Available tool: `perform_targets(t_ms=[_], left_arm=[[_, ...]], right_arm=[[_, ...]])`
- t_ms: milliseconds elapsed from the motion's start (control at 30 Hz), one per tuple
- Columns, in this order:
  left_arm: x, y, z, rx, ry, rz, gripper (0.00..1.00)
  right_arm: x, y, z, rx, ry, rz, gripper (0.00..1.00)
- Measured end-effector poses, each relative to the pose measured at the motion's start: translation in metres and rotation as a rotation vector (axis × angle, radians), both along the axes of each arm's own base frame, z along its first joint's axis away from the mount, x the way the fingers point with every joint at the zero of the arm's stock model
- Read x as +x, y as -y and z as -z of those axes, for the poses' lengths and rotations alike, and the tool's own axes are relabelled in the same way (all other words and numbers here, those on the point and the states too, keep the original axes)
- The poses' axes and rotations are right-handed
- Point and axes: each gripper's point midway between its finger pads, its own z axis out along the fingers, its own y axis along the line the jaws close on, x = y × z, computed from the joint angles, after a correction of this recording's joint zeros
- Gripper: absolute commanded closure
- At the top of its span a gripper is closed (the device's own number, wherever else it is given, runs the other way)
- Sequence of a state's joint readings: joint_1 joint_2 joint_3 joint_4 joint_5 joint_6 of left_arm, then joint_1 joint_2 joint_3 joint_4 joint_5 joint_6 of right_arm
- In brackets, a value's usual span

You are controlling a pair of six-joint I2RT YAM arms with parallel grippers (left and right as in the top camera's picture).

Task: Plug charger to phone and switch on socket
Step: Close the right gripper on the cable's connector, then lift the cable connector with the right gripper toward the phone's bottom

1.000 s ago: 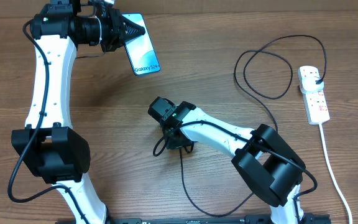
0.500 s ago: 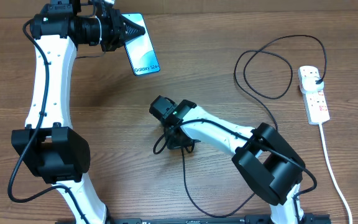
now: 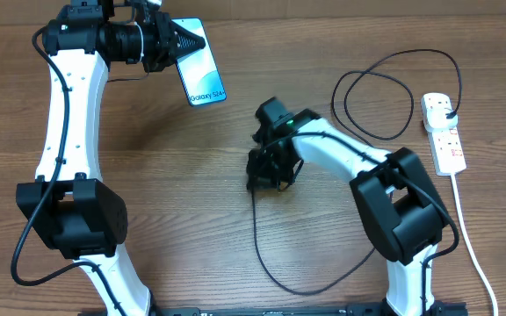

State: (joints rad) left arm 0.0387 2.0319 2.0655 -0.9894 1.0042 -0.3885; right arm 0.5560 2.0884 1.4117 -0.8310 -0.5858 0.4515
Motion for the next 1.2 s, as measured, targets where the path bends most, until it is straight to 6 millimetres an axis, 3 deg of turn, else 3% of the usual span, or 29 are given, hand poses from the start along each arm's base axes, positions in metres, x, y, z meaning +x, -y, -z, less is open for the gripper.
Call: perform_targets(t_ms=[133, 267, 400, 867, 1200], left_arm=[[0.001, 0.003, -0.007, -0.025, 0.031, 0.019, 0.96], [0.0, 0.005, -0.013, -0.056, 0.05, 0.041, 0.96], [0.001, 0.005, -0.021, -0.091, 0.073, 0.055, 0.96], [0.017, -0.005, -0.054, -0.19, 0.161, 0.045, 0.96], [0.03, -0.005, -0.079, -0.246, 0.211, 0.024, 0.96]], right_arm=[[0.015, -0.019, -0.03, 0.265, -0.002, -0.02, 0.96], [0.028, -0.035, -0.074, 0.566, 0.031, -0.076, 0.96], [0.034, -0.041, -0.106, 0.758, 0.059, -0.132, 0.96], [0.049, -0.052, -0.16, 0.996, 0.196, -0.261, 0.96], [0.063, -0.058, -0.229, 1.132, 0.427, -0.35, 0.96]])
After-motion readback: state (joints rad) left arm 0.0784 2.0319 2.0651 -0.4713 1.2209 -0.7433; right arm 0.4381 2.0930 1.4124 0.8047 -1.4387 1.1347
